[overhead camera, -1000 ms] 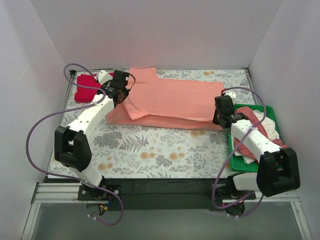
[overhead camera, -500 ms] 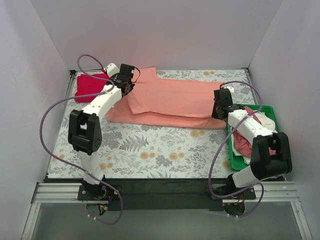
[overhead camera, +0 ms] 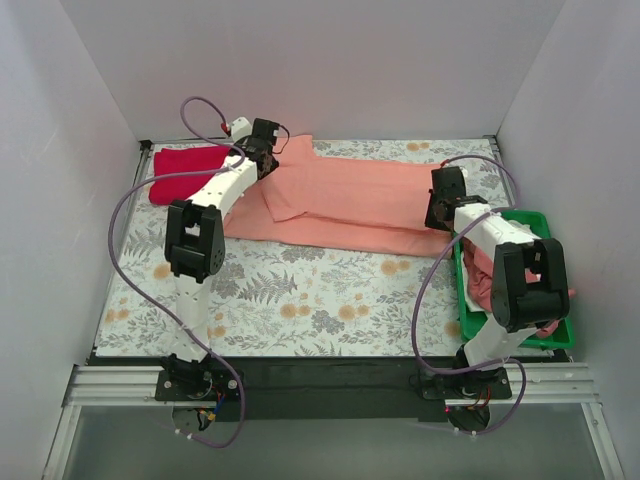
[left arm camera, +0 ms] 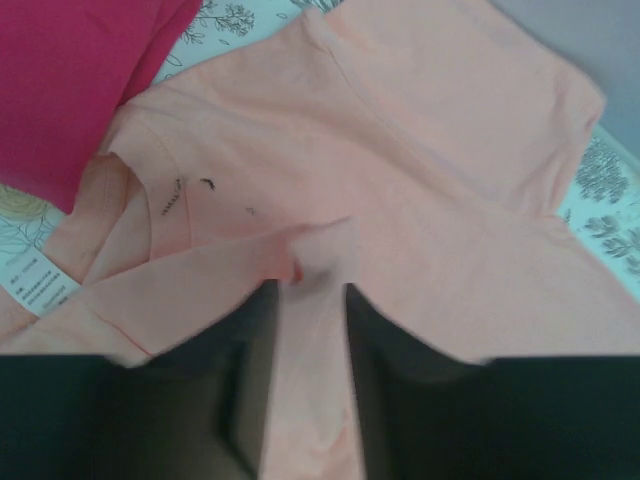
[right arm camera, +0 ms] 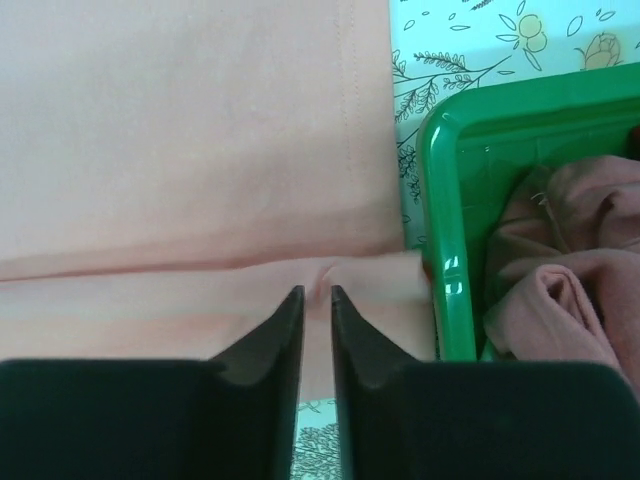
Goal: Fold and stack the t-shirts
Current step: Fold the tshirt
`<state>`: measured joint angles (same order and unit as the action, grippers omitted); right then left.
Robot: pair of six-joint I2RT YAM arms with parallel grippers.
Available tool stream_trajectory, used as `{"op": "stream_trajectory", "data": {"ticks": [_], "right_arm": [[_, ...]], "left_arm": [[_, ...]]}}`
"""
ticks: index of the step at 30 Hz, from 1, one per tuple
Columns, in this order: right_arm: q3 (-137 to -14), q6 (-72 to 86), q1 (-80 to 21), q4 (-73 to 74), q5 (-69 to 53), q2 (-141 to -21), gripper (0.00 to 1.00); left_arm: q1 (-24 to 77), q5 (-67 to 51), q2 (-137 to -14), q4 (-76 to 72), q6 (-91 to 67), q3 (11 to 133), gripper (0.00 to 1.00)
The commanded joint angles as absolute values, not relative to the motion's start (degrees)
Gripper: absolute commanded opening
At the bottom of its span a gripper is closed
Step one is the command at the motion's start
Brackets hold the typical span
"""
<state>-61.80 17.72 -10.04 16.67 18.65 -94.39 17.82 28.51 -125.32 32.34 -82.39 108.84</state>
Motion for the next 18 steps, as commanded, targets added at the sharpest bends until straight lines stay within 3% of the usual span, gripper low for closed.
{"op": "stream_trajectory", "data": {"ticks": [1,2,3,6,7,9,18], "right_arm": [[-65.6,16.3,-9.2,15.5,17.4,-95.4,0.30],[-65.9,16.2,-9.1,15.6,17.1,-95.5,0.44],[-67.0,15.7,-9.1,15.6,15.9,-95.5,0.54],[-67.9,14.2,-9.1,15.7,11.4,-94.9,0.84],[-67.9,13.6,-9.2,15.7,10.0,-94.1,0.98],[-67.2,12.5,-9.8,15.7,6.4,-92.8,0.98],[-59.9,11.4,-13.0,12.8,-3.9,-89.3,0.98]], "left_arm": [[17.5,28.2,-128.4,36.0,-80.2,115.6,0.39],[17.4,27.7,-129.1,36.2,-79.8,116.9,0.49],[17.4,27.2,-129.7,36.6,-79.1,119.5,0.86],[17.3,25.3,-130.8,39.3,-78.8,123.0,0.89],[17.3,25.0,-130.3,39.6,-78.9,122.7,0.89],[17.3,24.4,-127.5,40.4,-80.2,120.6,0.90],[17.1,19.3,-111.9,30.4,-85.4,89.5,0.91]]}}
